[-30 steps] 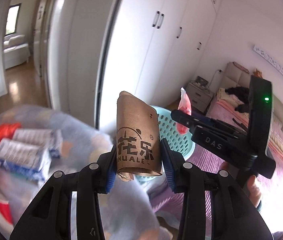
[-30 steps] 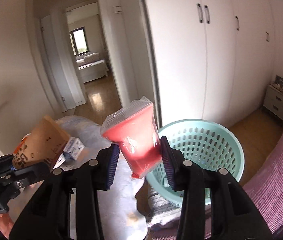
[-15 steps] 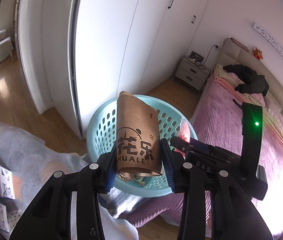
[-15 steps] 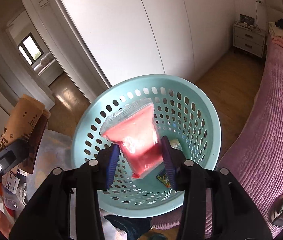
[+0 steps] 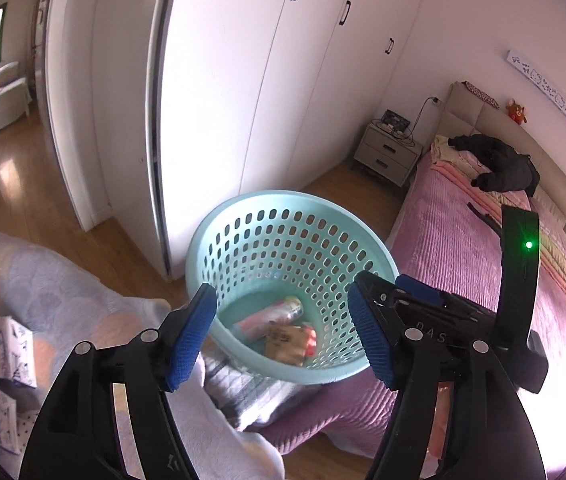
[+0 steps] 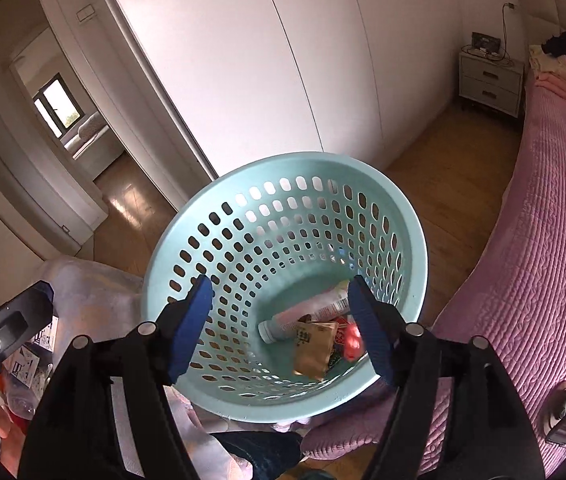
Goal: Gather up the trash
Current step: 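Carry both items over the green basket and release them inside, then grasp the orange paper cup with the left gripper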
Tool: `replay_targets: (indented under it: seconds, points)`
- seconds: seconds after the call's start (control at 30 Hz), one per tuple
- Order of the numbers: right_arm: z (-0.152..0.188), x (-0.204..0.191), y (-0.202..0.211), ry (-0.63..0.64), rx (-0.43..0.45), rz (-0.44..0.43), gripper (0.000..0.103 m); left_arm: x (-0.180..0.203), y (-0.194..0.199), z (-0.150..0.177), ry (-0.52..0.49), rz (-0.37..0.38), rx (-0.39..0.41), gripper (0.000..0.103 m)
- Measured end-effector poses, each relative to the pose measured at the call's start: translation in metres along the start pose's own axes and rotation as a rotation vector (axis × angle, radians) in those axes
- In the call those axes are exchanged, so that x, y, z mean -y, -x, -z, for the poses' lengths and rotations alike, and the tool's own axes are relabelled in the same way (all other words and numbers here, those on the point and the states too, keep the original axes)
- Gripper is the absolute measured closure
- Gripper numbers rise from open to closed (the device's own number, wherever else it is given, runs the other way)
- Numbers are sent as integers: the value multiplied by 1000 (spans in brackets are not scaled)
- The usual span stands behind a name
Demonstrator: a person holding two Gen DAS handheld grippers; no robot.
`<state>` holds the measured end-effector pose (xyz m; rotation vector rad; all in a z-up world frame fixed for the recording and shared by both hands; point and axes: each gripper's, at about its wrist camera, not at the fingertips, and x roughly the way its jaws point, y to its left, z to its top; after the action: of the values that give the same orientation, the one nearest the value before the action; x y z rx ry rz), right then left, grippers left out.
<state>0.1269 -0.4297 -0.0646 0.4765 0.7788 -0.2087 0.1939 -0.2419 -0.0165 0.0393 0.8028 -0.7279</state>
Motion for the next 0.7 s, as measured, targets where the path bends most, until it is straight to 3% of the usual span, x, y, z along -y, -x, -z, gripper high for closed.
replay_targets:
  seconds: [0.23,0.33,0.53,0.7]
  points:
    - [8,-39,29,63,39,-77,36,-18,78,11,39,-47,128,37]
    - [15,-68,41,113,48,-126,36,-33,119,22,80,-89,188,29]
    - [39,-142,59,261,66,-243,36,-86,203,47,212,-267,260,19]
    - [64,-206,62,398,74,-353,36,-134,247,65,327,-384,275,15]
